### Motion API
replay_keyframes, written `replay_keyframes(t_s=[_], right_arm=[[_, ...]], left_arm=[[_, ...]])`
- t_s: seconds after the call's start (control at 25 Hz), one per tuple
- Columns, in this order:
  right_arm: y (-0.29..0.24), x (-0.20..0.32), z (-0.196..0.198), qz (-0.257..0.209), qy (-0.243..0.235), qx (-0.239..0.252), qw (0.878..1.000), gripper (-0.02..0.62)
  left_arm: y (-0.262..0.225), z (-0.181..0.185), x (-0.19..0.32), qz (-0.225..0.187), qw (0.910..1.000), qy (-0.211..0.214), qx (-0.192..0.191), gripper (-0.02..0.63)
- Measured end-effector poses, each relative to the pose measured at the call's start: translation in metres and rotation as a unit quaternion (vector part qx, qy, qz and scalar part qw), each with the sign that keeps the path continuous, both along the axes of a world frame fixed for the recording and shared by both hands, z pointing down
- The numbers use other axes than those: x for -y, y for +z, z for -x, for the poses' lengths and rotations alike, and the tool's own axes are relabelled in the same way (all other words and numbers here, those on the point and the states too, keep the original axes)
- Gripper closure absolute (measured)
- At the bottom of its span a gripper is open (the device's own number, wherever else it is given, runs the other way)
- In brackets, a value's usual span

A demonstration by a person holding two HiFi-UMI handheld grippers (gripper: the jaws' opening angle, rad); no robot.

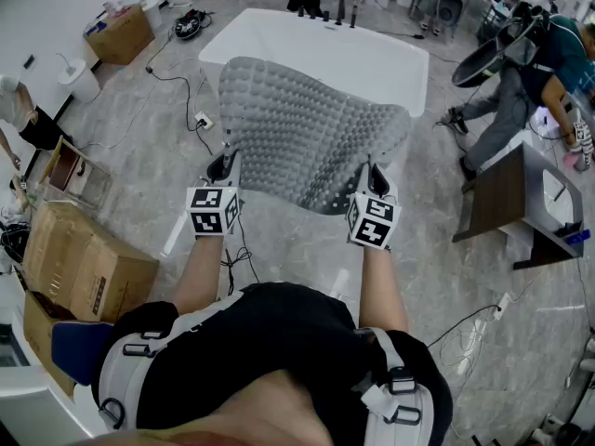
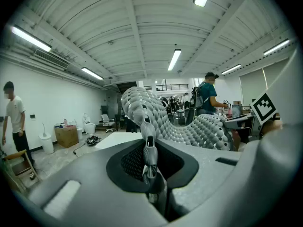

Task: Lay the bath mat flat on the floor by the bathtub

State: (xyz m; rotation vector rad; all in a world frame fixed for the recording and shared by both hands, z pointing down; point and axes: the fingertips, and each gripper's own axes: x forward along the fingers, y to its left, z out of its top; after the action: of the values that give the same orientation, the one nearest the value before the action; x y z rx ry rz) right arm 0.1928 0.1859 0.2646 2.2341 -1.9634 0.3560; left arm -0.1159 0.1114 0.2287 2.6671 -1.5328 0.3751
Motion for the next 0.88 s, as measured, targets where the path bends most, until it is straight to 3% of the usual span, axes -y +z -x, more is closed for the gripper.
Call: replay_keyframes(t_s=[0.24, 0.88], right_arm=[[-0.007, 0.002, 0.004, -0.018, -0.002, 0.020, 1.000, 0.563], [-0.006, 0.003, 0.031, -0.016, 0.010, 0.009, 1.000, 0.563]], left_arm=[[-0.003, 0.001, -0.002, 0.001, 1.0000, 0.000, -0.009, 0.566], [-0.001, 0.023, 0.010, 0.010, 0.9991, 0.018, -0.037, 0.566]])
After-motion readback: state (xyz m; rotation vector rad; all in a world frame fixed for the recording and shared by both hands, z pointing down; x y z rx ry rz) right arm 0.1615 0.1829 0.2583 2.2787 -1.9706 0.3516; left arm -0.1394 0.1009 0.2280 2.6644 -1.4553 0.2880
